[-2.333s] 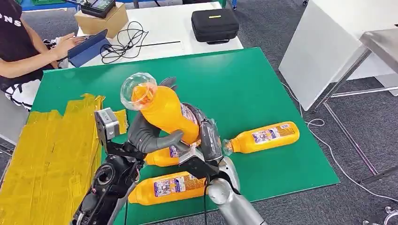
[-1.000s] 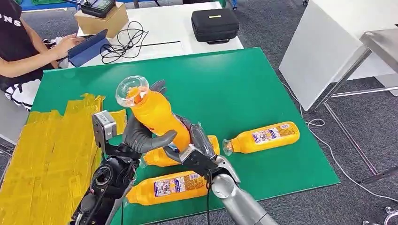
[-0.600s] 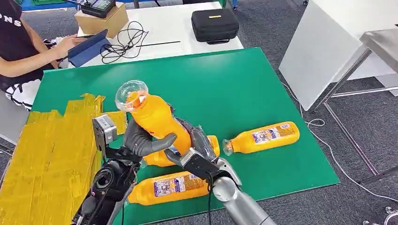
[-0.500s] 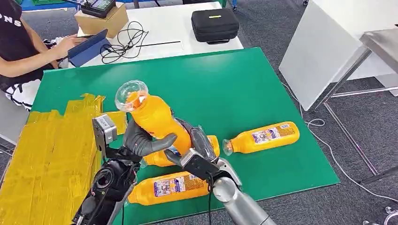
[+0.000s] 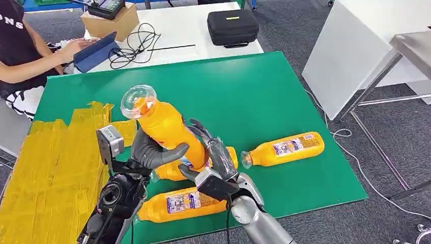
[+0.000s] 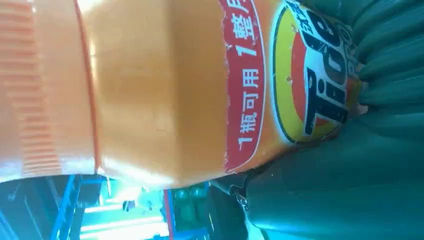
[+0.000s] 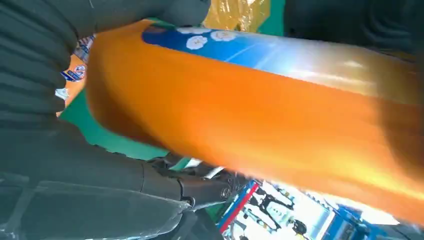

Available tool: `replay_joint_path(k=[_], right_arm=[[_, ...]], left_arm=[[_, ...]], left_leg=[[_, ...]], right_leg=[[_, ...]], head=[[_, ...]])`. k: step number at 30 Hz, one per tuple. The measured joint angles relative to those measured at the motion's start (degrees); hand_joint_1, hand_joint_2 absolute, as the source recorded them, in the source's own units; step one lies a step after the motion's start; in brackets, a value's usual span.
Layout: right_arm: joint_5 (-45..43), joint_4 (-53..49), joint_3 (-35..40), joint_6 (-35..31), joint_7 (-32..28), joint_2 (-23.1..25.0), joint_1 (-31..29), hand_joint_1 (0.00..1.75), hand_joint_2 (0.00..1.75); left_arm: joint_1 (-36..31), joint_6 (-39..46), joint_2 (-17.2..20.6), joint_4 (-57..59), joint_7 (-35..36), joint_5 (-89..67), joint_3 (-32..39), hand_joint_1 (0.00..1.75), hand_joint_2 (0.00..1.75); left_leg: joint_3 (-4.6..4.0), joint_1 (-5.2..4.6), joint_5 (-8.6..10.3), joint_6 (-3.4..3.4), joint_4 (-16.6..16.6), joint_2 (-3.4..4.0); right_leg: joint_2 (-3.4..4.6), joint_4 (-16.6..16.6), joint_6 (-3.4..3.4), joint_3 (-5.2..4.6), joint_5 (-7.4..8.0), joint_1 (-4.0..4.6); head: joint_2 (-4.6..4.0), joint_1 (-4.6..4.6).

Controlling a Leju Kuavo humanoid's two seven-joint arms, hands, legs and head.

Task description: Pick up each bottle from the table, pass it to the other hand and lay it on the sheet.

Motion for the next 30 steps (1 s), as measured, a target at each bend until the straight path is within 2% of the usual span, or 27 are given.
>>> replay_joint_path(k=[1,2,6,16,24,27,30], right_arm=[[0.04,-0.28,0.0,-0.04,-0.09,-0.04,0.04,0.45,1.75],[0.04,-0.5,0.0,-0.07,-0.22,-0.09,0.1,0.0,1.75],[0.31,-1.03,-0.02,-0.46,-0.39,-0.11,0.35,0.0,1.75],[2.42,-9.94,-4.26,-9.46,-1.33,-2.36,3.91,0.0,1.75],[3.38,-13.03,-5.64,-10.49,-1.29,-3.45,5.1,0.0,1.75],[5.93,-14.16,-6.41,-13.67,-0.7,-3.54,6.21,0.0,1.75],[9.94,-16.63,-8.06,-17.35,-0.26,-3.58,8.53,0.0,1.75]], left_arm=[[0.0,0.04,0.0,-0.04,0.0,-0.06,0.15,1.75,1.75],[0.01,0.11,0.0,-0.07,0.0,-0.11,0.28,1.75,1.75],[0.01,0.2,0.0,-0.15,-0.07,-0.48,0.74,1.75,1.75],[-0.29,6.82,1.35,-6.73,-1.07,-15.53,6.49,1.75,1.75],[-0.71,7.58,1.86,-9.09,-0.89,-17.93,8.65,1.75,1.75],[-1.02,11.68,2.42,-10.12,-1.0,-29.47,9.09,1.75,1.75],[-3.2,15.01,4.16,-10.8,3.73,-47.15,10.18,1.75,1.75]], left_leg=[[0.01,0.0,0.0,0.0,0.0,0.0],[0.01,0.0,0.0,0.0,0.0,0.0],[0.0,0.0,0.0,0.0,0.0,0.0],[-0.01,0.0,-0.01,0.0,0.0,0.0],[0.0,0.0,0.0,0.0,0.0,0.0],[0.0,0.0,0.0,0.0,0.0,-0.01],[-0.01,0.0,0.0,0.0,0.0,-0.01]], right_leg=[[0.0,0.0,0.0,0.0,0.0,0.0],[0.0,0.0,0.0,0.0,0.0,0.0],[0.0,0.0,0.0,0.0,0.0,0.0],[0.0,0.0,0.0,-0.02,-0.01,0.0],[0.0,0.0,0.0,-0.01,0.0,0.0],[0.0,0.0,0.0,-0.02,0.0,0.0],[0.0,0.0,0.0,-0.03,0.0,0.01]], head=[[0.0,-0.02],[0.0,0.0],[0.0,0.0],[0.0,0.0],[0.0,-0.02],[0.0,0.0],[0.0,0.0]])
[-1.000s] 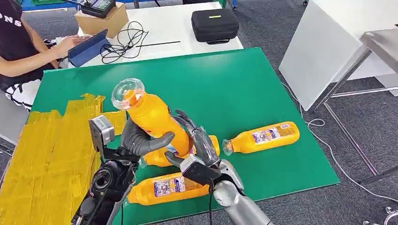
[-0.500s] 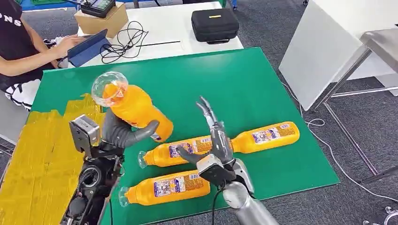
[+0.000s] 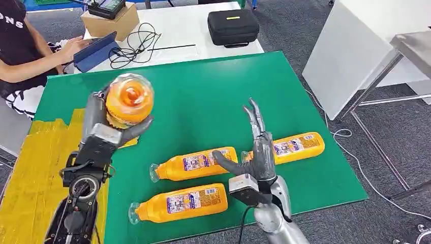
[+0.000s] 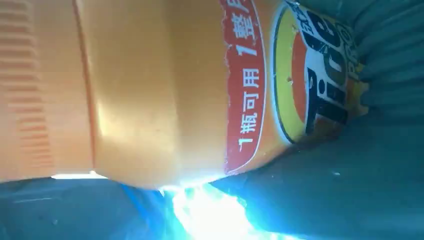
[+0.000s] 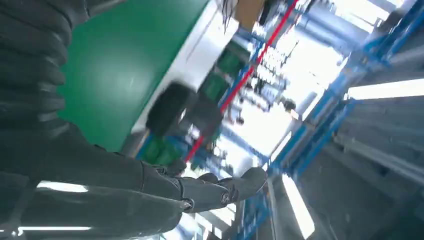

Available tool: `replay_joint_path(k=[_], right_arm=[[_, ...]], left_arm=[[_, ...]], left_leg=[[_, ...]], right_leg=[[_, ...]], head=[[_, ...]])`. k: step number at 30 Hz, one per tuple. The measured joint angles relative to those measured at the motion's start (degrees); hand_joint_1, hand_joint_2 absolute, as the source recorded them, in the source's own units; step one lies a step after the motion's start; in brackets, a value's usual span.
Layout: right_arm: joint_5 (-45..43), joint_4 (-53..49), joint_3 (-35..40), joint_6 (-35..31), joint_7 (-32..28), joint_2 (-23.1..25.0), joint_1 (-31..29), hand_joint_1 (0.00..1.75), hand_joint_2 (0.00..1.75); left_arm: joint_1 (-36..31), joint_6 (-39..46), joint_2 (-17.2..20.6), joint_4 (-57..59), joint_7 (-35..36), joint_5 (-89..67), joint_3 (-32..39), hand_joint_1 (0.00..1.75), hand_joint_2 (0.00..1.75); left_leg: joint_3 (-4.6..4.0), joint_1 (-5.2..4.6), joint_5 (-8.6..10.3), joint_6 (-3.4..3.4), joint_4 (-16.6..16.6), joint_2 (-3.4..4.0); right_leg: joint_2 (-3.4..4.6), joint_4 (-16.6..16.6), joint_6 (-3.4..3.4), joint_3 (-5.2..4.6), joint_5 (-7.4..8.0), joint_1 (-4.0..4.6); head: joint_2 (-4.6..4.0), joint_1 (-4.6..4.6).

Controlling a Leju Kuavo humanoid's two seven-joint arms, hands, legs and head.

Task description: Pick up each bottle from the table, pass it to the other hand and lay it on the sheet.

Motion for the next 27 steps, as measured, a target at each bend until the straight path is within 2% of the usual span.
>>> replay_joint_path(k=[4,10,16,21,27], right_arm=[[3.03,-2.37,-1.53,-2.46,1.01,0.0,1.66,0.0,1.75],[4.18,-3.2,-2.6,-3.04,2.71,0.04,1.34,0.0,1.75],[4.51,-3.72,-4.27,-3.31,2.84,0.07,1.22,0.0,1.75],[3.63,-3.87,-5.03,-2.8,2.75,-0.22,1.12,0.0,1.75],[3.26,-3.81,-5.69,-2.74,2.71,-0.48,1.1,0.0,1.75]], left_arm=[[-6.94,0.8,3.1,3.49,5.11,-19.75,1.01,1.75,1.75],[-19.24,-6.52,7.86,17.38,9.73,-34.92,-0.79,1.75,1.75],[-29.2,-11.54,10.93,34.9,10.07,-41.92,-5.01,1.75,1.75],[-36.37,-15.58,13.2,49.13,7.68,-43.79,-8.35,1.75,1.75],[-40.26,-22.45,15.49,60.93,4.12,-42.46,-10.25,1.75,1.75]], left_leg=[[-0.02,0.01,0.03,-0.01,0.0,0.01],[-0.01,0.01,0.17,-0.12,0.0,0.06],[-0.04,0.01,0.23,-0.08,0.02,0.05],[-0.05,0.01,0.22,-0.09,0.01,0.31],[-0.11,0.07,0.22,-0.09,0.0,0.23]], right_leg=[[0.0,0.0,-0.01,-0.04,0.01,0.0],[0.02,0.01,-0.11,-0.06,0.17,0.0],[0.03,0.04,-0.11,-0.08,0.18,0.0],[0.17,0.05,-0.1,-0.12,0.18,0.01],[0.19,0.06,-0.12,-0.16,0.17,0.03]], head=[[0.0,0.0],[0.0,0.0],[0.0,0.0],[0.0,0.0],[0.0,0.0]])
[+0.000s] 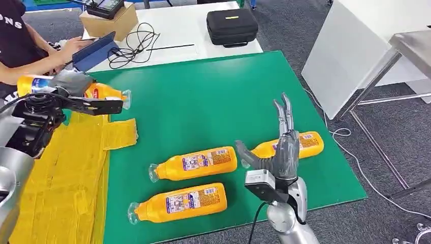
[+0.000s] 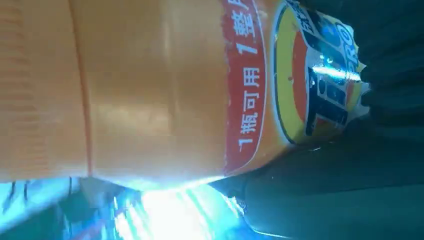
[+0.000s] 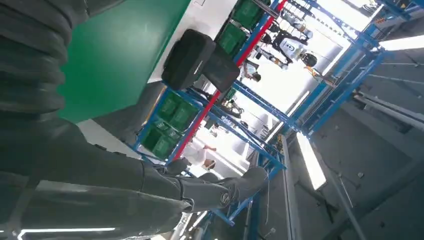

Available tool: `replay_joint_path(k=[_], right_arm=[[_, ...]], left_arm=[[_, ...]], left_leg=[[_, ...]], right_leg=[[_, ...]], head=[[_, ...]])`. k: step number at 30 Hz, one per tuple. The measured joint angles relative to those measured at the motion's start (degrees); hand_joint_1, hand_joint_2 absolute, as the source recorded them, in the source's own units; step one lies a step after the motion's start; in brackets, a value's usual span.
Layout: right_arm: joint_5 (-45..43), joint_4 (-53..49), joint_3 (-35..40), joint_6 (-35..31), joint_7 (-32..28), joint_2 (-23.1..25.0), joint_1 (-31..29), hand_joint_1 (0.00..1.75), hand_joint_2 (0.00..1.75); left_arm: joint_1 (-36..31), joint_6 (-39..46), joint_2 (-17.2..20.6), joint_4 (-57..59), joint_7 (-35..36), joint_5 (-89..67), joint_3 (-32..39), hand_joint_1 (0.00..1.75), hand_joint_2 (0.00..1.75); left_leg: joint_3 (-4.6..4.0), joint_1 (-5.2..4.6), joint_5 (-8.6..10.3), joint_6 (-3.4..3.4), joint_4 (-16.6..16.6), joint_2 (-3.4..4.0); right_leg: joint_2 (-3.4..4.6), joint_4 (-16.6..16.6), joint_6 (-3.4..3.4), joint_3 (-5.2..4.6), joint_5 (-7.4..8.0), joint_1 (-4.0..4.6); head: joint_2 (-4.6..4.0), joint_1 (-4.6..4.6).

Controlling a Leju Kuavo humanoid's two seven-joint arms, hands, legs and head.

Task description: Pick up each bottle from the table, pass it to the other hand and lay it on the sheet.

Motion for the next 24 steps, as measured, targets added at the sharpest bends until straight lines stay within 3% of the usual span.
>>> replay_joint_path(k=[8,15,24], right_arm=[[-0.63,0.28,-0.92,0.22,0.0,-0.37,0.33,0.0,1.75],[-0.31,0.31,-1.49,0.9,0.35,-0.55,0.99,0.0,1.75],[-1.4,0.61,-1.88,1.51,0.44,-1.05,1.21,0.0,1.75]], left_arm=[[-1.91,-12.67,0.83,8.85,0.24,3.52,-0.44,1.75,1.75],[-1.83,-14.63,0.7,12.05,0.4,7.17,-0.31,1.75,1.75],[1.64,-16.25,-0.3,13.41,-4.75,14.43,3.17,1.75,1.75]], left_leg=[[-0.02,-0.01,0.0,0.0,0.0,-0.04],[-0.02,-0.01,0.0,0.0,0.0,-0.07],[-0.02,-0.01,0.0,0.0,0.0,-0.09]], right_leg=[[-0.02,0.0,0.0,0.0,0.0,-0.01],[-0.03,0.0,0.0,0.0,0.0,-0.01],[-0.04,0.0,0.0,0.0,0.0,-0.01]], head=[[0.0,0.0],[0.0,-0.02],[0.0,0.0]])
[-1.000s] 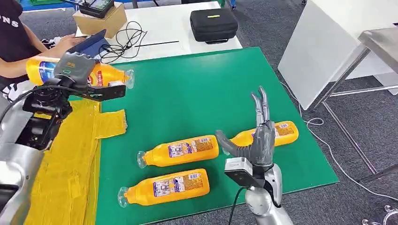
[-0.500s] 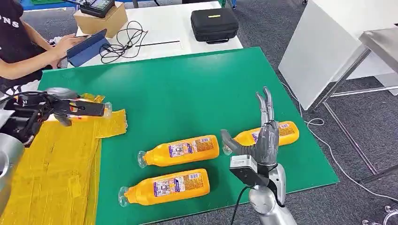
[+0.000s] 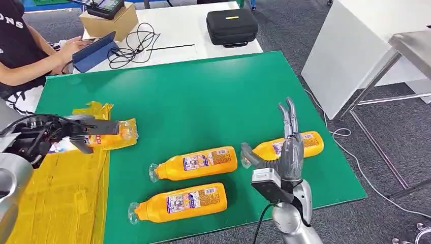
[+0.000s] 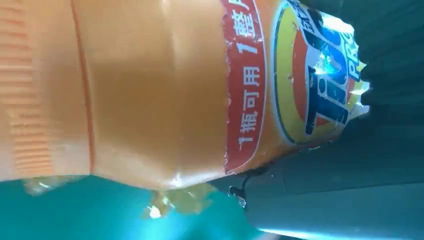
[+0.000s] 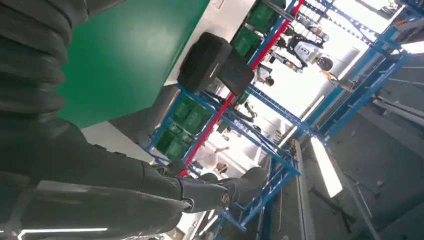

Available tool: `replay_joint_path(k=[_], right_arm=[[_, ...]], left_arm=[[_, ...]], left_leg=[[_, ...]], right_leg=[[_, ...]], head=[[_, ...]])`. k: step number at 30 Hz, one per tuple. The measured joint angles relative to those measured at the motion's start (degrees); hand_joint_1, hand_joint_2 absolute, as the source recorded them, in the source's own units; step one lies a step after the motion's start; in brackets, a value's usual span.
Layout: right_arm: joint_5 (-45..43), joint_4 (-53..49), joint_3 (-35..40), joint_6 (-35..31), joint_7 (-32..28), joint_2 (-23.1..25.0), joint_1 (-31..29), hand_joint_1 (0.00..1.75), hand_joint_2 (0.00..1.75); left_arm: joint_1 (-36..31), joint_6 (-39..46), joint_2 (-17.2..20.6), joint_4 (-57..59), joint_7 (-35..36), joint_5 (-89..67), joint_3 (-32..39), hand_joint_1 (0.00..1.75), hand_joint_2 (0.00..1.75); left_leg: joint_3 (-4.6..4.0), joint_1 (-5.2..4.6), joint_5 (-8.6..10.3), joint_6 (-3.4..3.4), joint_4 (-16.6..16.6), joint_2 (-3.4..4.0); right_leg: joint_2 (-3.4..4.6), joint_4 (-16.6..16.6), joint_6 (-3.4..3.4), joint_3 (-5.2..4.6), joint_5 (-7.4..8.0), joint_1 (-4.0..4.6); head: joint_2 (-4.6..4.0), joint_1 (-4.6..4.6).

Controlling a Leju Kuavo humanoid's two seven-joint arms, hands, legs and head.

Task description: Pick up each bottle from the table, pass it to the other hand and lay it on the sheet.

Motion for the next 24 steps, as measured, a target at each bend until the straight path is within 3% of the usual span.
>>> replay_joint_path(k=[13,14,15,16,17,24], right_arm=[[-0.48,0.94,0.0,0.46,0.57,-0.52,-0.59,0.0,1.75],[-0.48,0.98,0.0,0.46,0.57,-0.55,-0.58,0.0,1.75],[-0.48,0.98,0.0,0.46,0.57,-0.59,-0.57,0.0,1.75],[-0.48,1.0,0.0,0.46,0.57,-0.61,-0.57,0.0,1.75],[-0.48,1.03,0.0,0.48,0.57,-0.63,-0.57,0.0,1.75],[-0.72,1.6,0.0,0.61,0.57,-0.68,-0.61,0.0,1.75]], left_arm=[[3.57,0.92,-1.03,0.35,-2.05,2.4,2.69,1.75,1.75],[3.67,1.12,-1.05,0.35,-2.16,2.51,2.73,1.5,1.75],[3.79,1.35,-1.07,0.35,-2.29,2.79,2.86,1.38,1.75],[3.97,1.6,-1.09,0.35,-2.38,2.93,3.06,0.3,1.75],[4.1,1.77,-1.09,0.35,-2.4,2.97,3.19,0.0,1.75],[5.52,6.21,-1.27,0.35,-0.22,2.58,3.23,0.0,1.75]], left_leg=[[-0.01,0.01,0.0,0.0,0.0,-0.02],[-0.01,0.01,0.0,0.0,0.0,-0.02],[-0.01,0.01,0.0,0.0,0.0,-0.02],[-0.01,0.01,0.0,0.0,0.0,-0.02],[-0.01,0.01,0.0,0.0,0.0,-0.02],[-0.01,0.01,0.0,0.0,0.0,-0.02]], right_leg=[[-0.01,0.0,0.0,0.0,0.0,0.01],[-0.01,0.0,0.0,0.0,0.0,0.01],[-0.01,0.0,0.0,0.0,0.0,0.0],[-0.01,0.0,0.0,0.0,0.0,0.0],[-0.01,0.0,0.0,0.0,0.0,0.0],[-0.01,0.0,0.0,0.0,0.0,0.0]], head=[[0.0,0.0],[0.0,0.0],[0.0,0.02],[0.0,0.0],[0.0,0.0],[0.0,0.0]])
